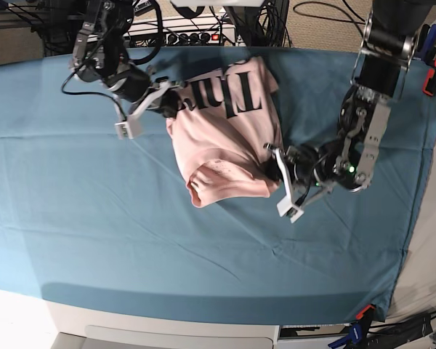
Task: Fold the T-shirt properly
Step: 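Lift and rotate the folded shirt with both grippers, setting it down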
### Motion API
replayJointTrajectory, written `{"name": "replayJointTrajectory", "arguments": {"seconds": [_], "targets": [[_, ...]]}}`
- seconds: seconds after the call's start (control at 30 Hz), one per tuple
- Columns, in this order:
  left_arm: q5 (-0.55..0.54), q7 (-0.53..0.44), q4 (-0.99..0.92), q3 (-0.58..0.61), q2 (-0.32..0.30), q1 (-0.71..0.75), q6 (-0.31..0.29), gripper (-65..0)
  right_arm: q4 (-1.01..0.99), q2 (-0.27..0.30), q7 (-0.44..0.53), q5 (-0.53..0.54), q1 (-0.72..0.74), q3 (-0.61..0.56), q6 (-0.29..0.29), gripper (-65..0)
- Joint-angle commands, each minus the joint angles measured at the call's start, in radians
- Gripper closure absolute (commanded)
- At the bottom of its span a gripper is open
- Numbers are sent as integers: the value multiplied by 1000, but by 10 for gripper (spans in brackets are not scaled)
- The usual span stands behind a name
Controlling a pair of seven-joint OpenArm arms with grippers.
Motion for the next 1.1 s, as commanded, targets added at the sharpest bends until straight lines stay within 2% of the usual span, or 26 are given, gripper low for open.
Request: {"name": "replayJointTrajectory", "arguments": {"seconds": [0.0,0.3,0.47,0.6,0.73,0.77,0.83,0.9,0.93,0.97,1.07], "targets": [[-7,-27,3,3,-5,-48,0,0,19,0,6,29,-5,-25,12,0],[1,-26,-104,31,24,-142,0,0,19,-28,47,-77,-15,-196,11,0],[6,-25,-124,31,30,-141,0,0,19,-26,72,-167,-13,-186,7,0],[42,-26,-124,31,30,-141,0,0,19,-22,79,-173,-13,-154,-1,0],[42,-26,-124,31,30,-141,0,0,19,-22,80,-173,-13,-154,14,0],[42,-26,-124,31,30,-141,0,-45,19,-22,81,-172,-13,-154,20,0],[43,-26,-124,31,30,-141,0,-174,19,-22,86,-172,-13,-154,29,-15],[61,-26,-124,31,30,-141,0,-267,19,-22,103,-172,-12,-154,34,-162],[71,-26,-124,31,30,-141,0,-287,19,-22,114,-172,-12,-154,34,-223],[76,-26,-124,31,30,-142,0,-290,19,-22,125,-172,-12,-154,34,-254],[98,-25,-124,31,27,-150,3,-289,19,-22,133,-173,5,-153,33,-258]]}}
